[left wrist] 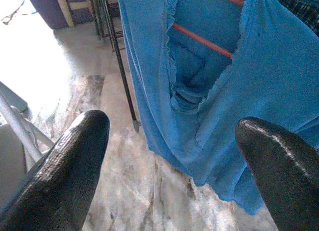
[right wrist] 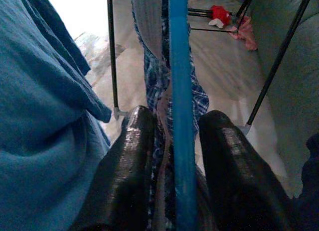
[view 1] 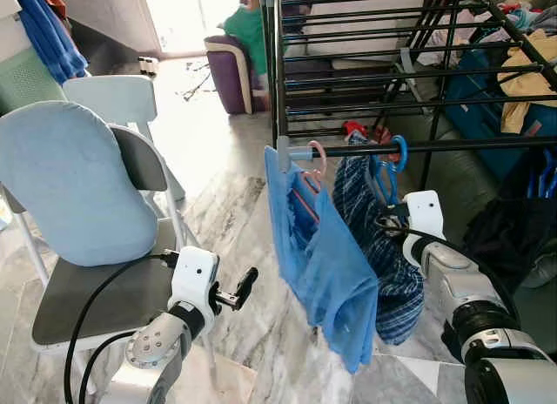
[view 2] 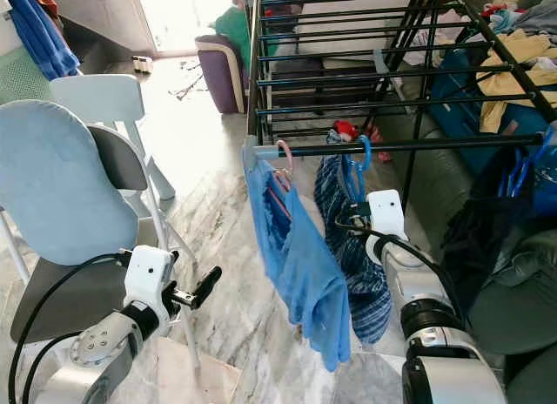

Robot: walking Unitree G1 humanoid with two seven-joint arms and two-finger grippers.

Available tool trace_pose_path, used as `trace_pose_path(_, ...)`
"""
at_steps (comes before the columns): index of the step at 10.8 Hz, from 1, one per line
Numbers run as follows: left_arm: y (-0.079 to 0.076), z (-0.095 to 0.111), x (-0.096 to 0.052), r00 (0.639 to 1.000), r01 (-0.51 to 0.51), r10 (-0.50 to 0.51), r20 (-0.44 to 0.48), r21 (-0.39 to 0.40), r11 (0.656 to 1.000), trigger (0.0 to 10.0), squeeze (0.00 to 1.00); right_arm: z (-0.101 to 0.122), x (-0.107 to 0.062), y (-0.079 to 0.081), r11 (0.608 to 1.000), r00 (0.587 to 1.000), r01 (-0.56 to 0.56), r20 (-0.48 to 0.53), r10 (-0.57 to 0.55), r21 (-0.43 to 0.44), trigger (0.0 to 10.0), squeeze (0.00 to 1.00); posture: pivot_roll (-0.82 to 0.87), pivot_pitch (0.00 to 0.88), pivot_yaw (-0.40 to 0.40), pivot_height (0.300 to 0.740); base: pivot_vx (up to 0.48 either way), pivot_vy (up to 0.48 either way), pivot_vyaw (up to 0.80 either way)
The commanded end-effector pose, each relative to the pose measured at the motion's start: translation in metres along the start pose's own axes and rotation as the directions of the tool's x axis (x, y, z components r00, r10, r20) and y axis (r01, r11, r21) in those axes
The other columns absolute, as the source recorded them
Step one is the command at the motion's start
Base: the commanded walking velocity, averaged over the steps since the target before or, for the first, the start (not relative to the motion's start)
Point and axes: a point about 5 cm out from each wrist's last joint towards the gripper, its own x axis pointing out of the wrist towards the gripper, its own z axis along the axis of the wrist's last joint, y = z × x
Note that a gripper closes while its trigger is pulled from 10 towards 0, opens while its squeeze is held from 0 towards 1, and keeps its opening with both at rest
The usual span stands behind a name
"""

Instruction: Hang hanger

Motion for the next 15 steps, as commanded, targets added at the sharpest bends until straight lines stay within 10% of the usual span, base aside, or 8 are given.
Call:
trace_pose_path(1, 0.0016, -0.0009, 0.0003, 1.0, -0.003, 0.003, -0.008, 0.017, 1.0, 10.0, 0.0, 0.0014, 0.0, 0.003, 1.0, 1.0, -0.01, 0.004, 0.01, -0.003, 10.0, 1.0, -0.05, 0.044, 0.07, 0.74, 0.0, 0.0, 0.0)
trace_pose_path(2, 0.002, -0.0012, 0.0002, 1.0, -0.003, 0.004, -0.01, 0.019, 1.0, 10.0, 0.0, -0.0013, 0.0004, 0.0051, 1.0, 1.0, -0.024, -0.012, 0.024, -0.007, 10.0, 0.9, -0.05, 0.043, 0.071, 0.74, 0.0, 0.0, 0.0)
trace_pose_path(3, 0.002, -0.0011, 0.0003, 1.0, -0.004, 0.004, -0.011, 0.019, 1.0, 10.0, 0.0, -0.0029, 0.0005, 0.0066, 0.999, 0.999, -0.039, -0.02, 0.039, 0.0, 10.0, 0.0, -0.05, 0.043, 0.072, 0.74, 0.0, 0.0, 0.0)
trace_pose_path(4, 0.0022, -0.0013, 0.0003, 1.0, -0.004, 0.005, -0.012, 0.021, 1.0, 10.0, 0.0, -0.0034, 0.0004, 0.0072, 0.999, 0.999, -0.044, -0.017, 0.044, 0.009, 10.0, 0.0, -0.05, 0.042, 0.071, 0.74, 0.0, 0.0, 0.0)
trace_pose_path(5, 0.0023, -0.0014, 0.0006, 1.0, -0.004, 0.005, -0.013, 0.021, 1.0, 10.0, 0.0, -0.0033, 0.0004, 0.0066, 0.999, 0.999, -0.037, -0.018, 0.037, 0.006, 10.0, 0.84, -0.05, 0.042, 0.072, 0.74, 0.0, 0.0, 0.0)
trace_pose_path(6, 0.0019, -0.0013, 0.0012, 1.0, -0.001, 0.001, -0.015, 0.024, 1.0, 10.0, 0.0, -0.0042, 0.0005, 0.0061, 0.999, 0.999, -0.038, -0.023, 0.038, 0.013, 10.0, 1.0, -0.05, 0.042, 0.072, 0.74, 0.0, 0.0, 0.0)
trace_pose_path(15, 0.0003, -0.0027, 0.0018, 1.0, 0.001, -0.001, -0.024, 0.019, 1.0, 10.0, 0.0, -0.0039, 0.0012, 0.0089, 0.998, 0.998, -0.057, -0.025, 0.057, 0.024, 10.0, 1.0, -0.05, 0.046, 0.069, 0.74, 0.0, 0.0, 0.0)
